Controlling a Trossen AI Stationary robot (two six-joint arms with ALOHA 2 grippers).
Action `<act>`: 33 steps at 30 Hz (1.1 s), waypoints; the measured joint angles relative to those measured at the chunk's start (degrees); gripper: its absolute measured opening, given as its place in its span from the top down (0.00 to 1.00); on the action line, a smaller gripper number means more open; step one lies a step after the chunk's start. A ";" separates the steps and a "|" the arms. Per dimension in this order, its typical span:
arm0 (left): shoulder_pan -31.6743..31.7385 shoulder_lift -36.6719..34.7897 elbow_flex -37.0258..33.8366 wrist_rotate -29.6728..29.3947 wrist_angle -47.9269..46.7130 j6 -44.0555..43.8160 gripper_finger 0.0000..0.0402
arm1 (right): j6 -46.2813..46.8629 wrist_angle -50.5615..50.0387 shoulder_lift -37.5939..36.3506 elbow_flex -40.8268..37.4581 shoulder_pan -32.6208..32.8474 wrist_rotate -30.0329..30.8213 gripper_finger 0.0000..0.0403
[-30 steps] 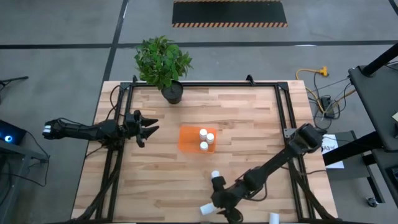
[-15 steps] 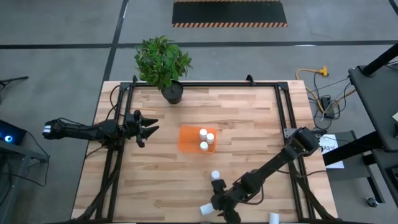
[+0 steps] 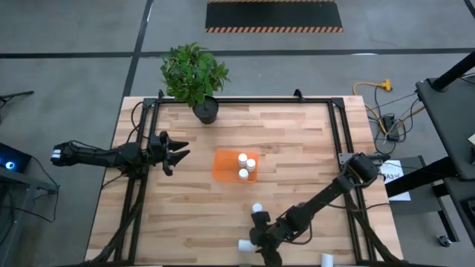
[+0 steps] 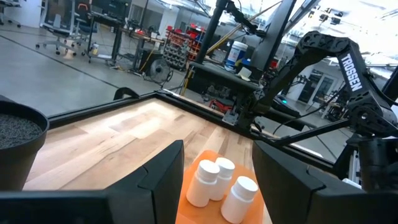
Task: Pick and place pill bottles into a basket
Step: Adjust the white pill bottles on the table
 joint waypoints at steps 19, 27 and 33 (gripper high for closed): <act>0.02 0.01 0.00 0.00 -0.01 0.00 0.57 | 12.10 1.81 0.00 -0.04 0.50 1.09 0.40; 0.00 0.01 0.00 0.00 -0.01 0.00 0.57 | 12.11 1.84 0.00 -0.04 0.78 1.09 0.41; 0.00 0.01 0.00 0.00 -0.01 0.00 0.57 | 11.76 1.37 0.00 -0.03 0.78 1.11 0.41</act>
